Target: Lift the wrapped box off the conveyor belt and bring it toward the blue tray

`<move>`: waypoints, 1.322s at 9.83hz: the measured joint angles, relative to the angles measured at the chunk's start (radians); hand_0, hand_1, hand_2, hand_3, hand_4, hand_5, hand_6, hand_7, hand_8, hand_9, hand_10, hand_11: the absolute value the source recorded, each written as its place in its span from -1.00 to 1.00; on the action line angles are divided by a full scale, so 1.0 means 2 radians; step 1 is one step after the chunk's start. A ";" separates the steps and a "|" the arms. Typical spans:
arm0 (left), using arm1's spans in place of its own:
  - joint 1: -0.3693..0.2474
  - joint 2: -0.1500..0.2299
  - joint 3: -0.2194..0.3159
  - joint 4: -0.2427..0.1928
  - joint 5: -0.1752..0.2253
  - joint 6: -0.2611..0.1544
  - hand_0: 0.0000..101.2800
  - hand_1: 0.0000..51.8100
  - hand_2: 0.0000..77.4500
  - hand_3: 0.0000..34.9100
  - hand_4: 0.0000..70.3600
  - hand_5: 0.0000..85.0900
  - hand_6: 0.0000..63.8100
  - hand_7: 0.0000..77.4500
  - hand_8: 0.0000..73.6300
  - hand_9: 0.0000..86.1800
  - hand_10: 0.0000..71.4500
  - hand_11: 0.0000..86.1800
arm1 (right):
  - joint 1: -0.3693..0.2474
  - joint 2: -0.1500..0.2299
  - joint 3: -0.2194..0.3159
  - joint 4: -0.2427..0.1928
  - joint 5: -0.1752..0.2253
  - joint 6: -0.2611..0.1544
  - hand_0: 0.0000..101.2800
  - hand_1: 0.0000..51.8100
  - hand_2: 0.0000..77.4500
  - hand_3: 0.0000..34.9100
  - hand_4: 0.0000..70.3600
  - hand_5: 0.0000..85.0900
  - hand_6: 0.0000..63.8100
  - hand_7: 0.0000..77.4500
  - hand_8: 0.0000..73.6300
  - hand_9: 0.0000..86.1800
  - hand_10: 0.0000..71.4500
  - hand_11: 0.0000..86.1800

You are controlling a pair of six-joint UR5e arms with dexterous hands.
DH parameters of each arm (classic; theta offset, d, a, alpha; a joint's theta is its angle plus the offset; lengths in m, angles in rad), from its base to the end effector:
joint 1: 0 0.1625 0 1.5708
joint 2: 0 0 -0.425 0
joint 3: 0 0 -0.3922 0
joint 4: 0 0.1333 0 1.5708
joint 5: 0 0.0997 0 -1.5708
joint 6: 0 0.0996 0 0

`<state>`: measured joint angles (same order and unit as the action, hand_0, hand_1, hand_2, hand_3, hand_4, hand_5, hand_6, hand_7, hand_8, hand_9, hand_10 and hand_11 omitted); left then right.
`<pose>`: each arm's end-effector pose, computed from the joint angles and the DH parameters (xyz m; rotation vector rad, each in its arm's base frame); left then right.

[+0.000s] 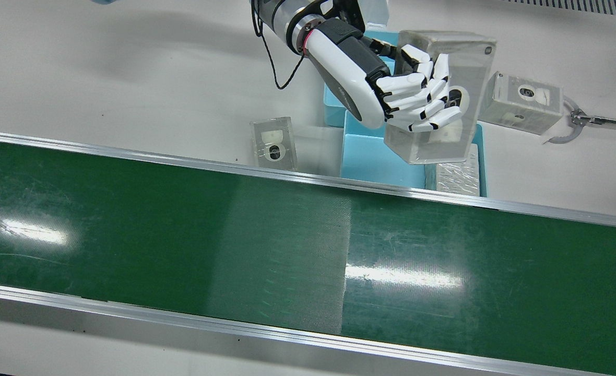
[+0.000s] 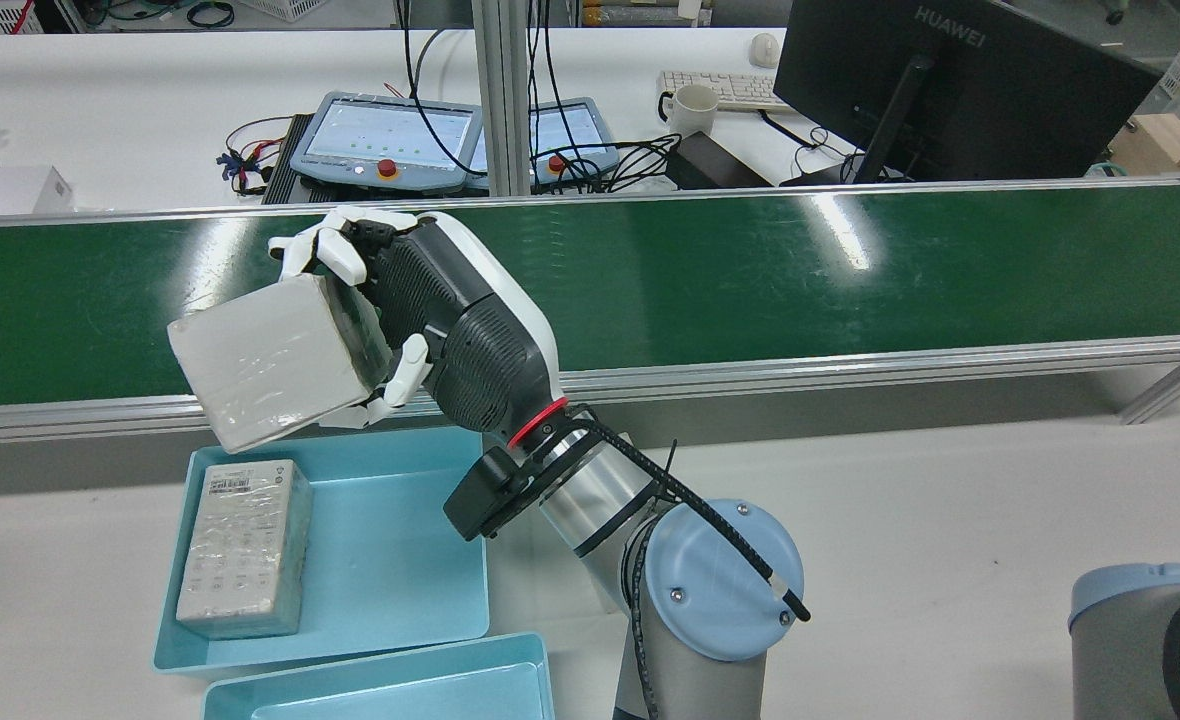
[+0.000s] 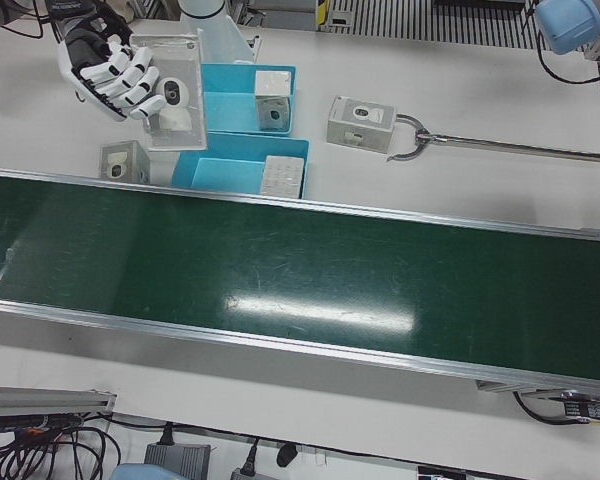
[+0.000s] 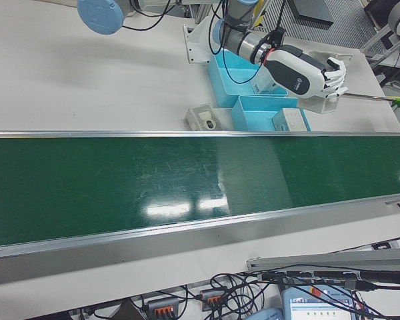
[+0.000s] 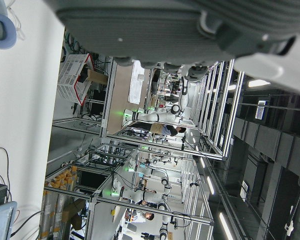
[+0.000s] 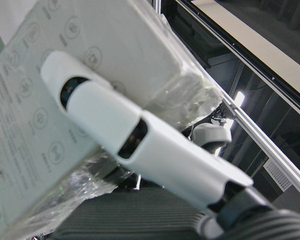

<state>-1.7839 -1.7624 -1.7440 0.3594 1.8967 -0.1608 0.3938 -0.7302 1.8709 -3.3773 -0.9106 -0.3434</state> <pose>-0.2138 -0.5085 0.5390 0.2987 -2.1840 2.1924 -0.4861 -0.4125 0.0892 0.8281 2.6877 -1.3592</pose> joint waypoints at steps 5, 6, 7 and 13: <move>0.000 0.000 0.000 0.000 0.000 0.000 -1.00 -1.00 -0.97 -1.00 -0.98 -0.99 -0.98 -0.99 -0.99 -1.00 -0.98 -1.00 | -0.050 -0.021 0.039 0.019 0.008 -0.019 -1.00 0.41 -0.75 -1.00 -0.61 -0.50 -0.68 -0.72 -1.00 -0.96 -0.95 -0.85; 0.000 0.000 0.000 0.000 0.000 0.000 -1.00 -1.00 -0.97 -1.00 -0.98 -0.99 -0.98 -0.99 -0.99 -1.00 -0.98 -1.00 | -0.054 -0.028 0.047 0.019 0.008 -0.020 1.00 0.14 -0.66 0.39 -0.60 -0.82 -1.00 -0.90 -1.00 -0.97 -0.95 -0.85; 0.000 0.000 0.000 0.000 0.000 0.000 -1.00 -1.00 -0.97 -1.00 -0.98 -0.99 -0.98 -0.99 -0.99 -1.00 -0.98 -1.00 | -0.056 -0.036 0.055 0.019 0.007 -0.020 1.00 0.45 -0.69 0.39 -0.60 -0.82 -1.00 -0.90 -1.00 -0.97 -0.95 -0.85; 0.000 0.000 0.000 0.000 0.000 0.000 -1.00 -1.00 -0.99 -1.00 -0.98 -0.99 -0.98 -0.99 -1.00 -1.00 -0.98 -1.00 | 0.082 -0.061 0.078 -0.105 -0.097 -0.031 0.57 0.37 -0.27 0.72 -0.50 -0.53 -0.93 -0.75 -1.00 -0.97 -0.95 -0.81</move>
<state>-1.7839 -1.7624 -1.7440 0.3594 1.8967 -0.1608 0.5569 -0.8529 2.0261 -3.5865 -1.1040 -0.4045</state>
